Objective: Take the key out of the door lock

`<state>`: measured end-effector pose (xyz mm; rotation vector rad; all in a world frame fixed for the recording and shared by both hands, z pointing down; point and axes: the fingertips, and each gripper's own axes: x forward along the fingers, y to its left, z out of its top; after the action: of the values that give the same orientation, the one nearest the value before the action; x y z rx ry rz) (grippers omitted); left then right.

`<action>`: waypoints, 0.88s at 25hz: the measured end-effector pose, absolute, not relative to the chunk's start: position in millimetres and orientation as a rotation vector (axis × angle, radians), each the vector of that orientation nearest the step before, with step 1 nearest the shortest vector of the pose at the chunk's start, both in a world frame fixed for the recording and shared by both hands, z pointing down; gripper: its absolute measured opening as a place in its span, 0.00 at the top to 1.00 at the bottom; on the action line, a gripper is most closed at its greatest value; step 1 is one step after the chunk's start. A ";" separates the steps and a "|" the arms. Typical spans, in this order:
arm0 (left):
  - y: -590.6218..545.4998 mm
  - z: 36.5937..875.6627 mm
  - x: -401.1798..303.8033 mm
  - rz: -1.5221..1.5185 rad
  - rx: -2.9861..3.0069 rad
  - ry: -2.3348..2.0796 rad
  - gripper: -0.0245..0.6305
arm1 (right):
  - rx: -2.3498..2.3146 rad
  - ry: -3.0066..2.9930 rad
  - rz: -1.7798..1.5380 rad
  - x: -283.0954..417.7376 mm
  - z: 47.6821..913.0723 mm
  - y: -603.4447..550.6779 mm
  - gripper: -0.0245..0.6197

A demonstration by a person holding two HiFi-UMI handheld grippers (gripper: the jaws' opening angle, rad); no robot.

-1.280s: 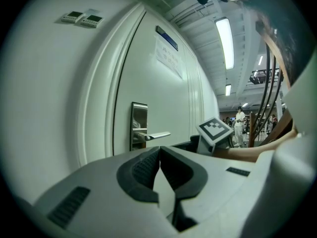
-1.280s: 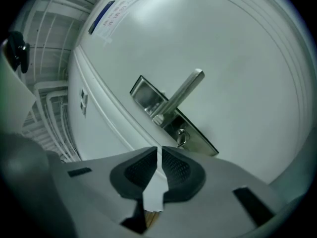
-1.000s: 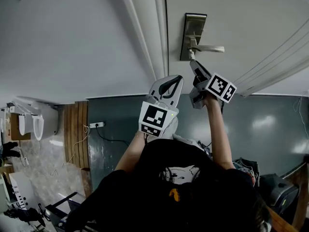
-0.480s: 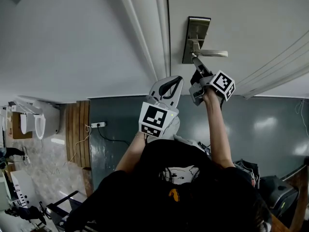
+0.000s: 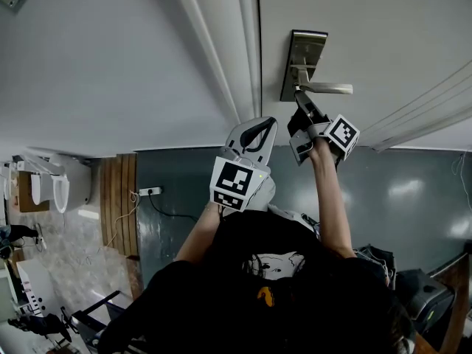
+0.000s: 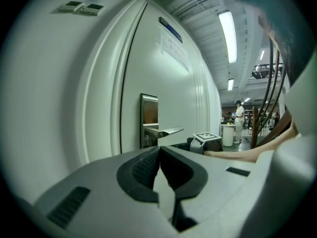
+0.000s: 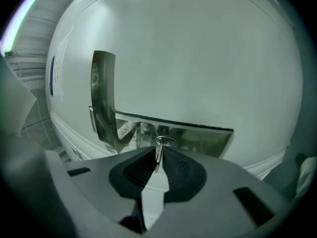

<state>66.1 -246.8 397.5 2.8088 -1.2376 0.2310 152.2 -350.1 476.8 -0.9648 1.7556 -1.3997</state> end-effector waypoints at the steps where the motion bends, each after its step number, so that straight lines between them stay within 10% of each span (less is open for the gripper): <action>1: -249.8 400.0 65.6 0.234 2.805 -1.237 0.95 | -0.960 1.751 -1.400 152.0 477.4 -350.6 0.91; 22: -259.5 406.6 64.9 0.226 2.784 -1.247 0.95 | -0.972 1.642 -1.449 154.8 480.4 -344.6 0.92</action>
<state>64.9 -259.5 406.6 2.7844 -1.2468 0.2264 154.8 -344.6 480.4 -0.9716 1.6421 -1.4491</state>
